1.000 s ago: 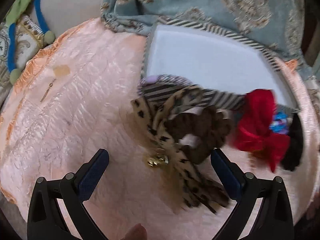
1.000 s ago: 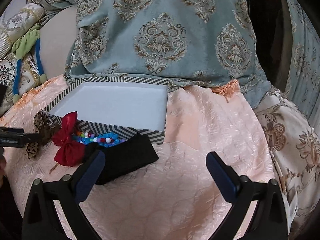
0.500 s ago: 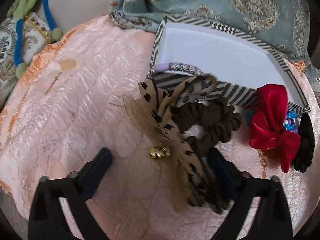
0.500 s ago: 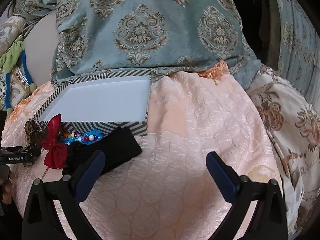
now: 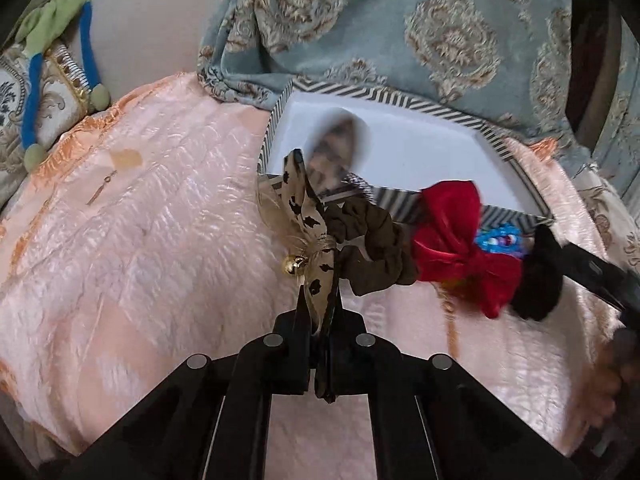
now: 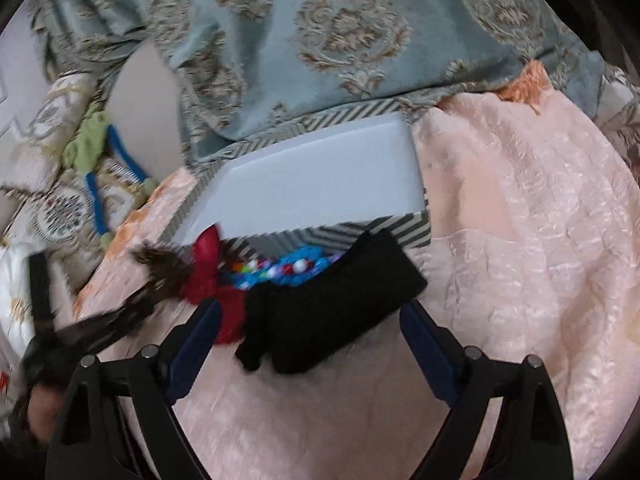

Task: Organize jewelry
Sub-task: 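Carry the leopard bow into the tray with the left tool while the right tool places the black clip there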

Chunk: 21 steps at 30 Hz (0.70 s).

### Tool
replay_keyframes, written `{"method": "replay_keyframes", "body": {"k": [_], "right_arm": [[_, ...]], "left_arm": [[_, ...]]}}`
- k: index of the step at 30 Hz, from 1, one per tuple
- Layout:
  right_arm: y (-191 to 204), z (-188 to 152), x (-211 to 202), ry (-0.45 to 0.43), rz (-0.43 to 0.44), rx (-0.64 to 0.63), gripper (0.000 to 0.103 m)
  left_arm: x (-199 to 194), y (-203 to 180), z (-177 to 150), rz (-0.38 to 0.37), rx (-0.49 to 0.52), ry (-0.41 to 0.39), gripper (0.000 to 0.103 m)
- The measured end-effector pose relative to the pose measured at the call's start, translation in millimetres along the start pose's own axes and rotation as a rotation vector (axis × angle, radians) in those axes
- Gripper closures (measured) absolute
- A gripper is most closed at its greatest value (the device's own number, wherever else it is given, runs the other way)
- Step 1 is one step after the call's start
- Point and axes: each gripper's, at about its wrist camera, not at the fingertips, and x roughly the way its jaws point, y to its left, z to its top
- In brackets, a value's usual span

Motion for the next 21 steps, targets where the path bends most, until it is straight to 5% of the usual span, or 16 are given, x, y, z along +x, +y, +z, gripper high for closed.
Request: {"method": "replay_keyframes", "body": {"k": [5, 8, 9, 10, 21], "right_arm": [[-21.5, 8.3, 27.3, 0.043, -0.038, 0.180, 0.014], [-18.9, 4.7, 27.1, 0.048, -0.112, 0.110, 0.052], [-19.1, 4.7, 25.7, 0.055, -0.093, 0.101, 0.072], [-21.4, 2.4, 21.0, 0.056, -0.072, 0.109, 0.080], [-22.2, 1.7, -52.5, -0.095, -0.001, 0.066, 0.085]], "left_arm": [[-7.6, -4.3, -9.5, 0.002, 0.009, -0.018, 0.103], [-11.7, -0.3, -11.4, -0.008, -0.011, -0.027, 0.103], [-14.5, 1.8, -11.8, -0.015, -0.022, -0.034, 0.103], [-17.9, 3.0, -12.7, -0.023, -0.030, -0.041, 0.103], [-54.6, -0.2, -21.3, -0.089, -0.036, -0.114, 0.103]]}}
